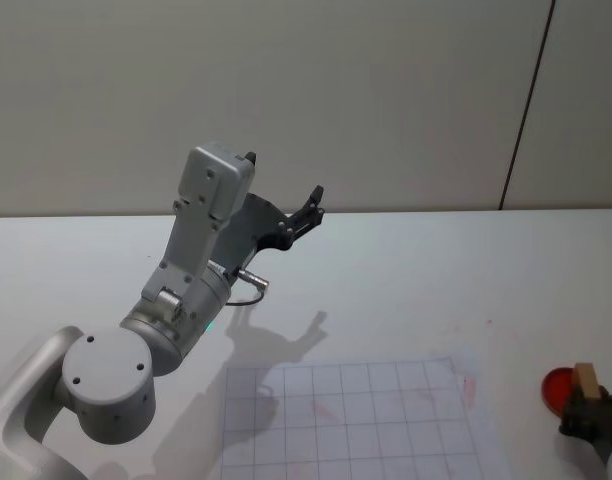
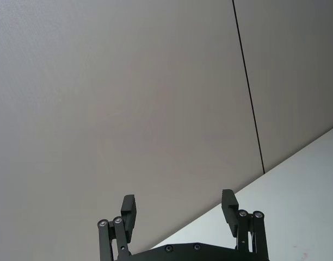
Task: Use the one hand to pick up the stamp and affix it onto the A4 paper.
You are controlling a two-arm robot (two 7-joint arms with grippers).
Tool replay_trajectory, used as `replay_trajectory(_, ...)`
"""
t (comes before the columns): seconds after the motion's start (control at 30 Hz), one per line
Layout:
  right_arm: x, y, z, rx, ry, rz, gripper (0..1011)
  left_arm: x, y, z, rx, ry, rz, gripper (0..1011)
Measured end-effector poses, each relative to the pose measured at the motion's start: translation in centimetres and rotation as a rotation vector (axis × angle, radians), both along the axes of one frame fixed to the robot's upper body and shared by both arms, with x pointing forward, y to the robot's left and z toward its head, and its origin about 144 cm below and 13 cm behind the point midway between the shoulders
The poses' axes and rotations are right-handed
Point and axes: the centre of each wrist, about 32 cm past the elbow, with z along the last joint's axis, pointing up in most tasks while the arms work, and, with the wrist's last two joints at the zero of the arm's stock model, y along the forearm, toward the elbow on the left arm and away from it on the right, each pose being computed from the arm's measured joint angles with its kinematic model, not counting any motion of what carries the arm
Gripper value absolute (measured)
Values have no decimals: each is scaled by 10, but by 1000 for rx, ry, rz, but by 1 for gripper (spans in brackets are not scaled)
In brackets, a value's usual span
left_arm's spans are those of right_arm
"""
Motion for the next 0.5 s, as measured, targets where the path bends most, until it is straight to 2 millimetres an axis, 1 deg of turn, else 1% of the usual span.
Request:
replay_trajectory(0.3,-1,1,0,0,-33,27,218,0,0,0,0,0,0,1001)
replay_trajectory(0.5,-1,4,10,-9,-98,55,218,0,0,0,0,0,0,1001)
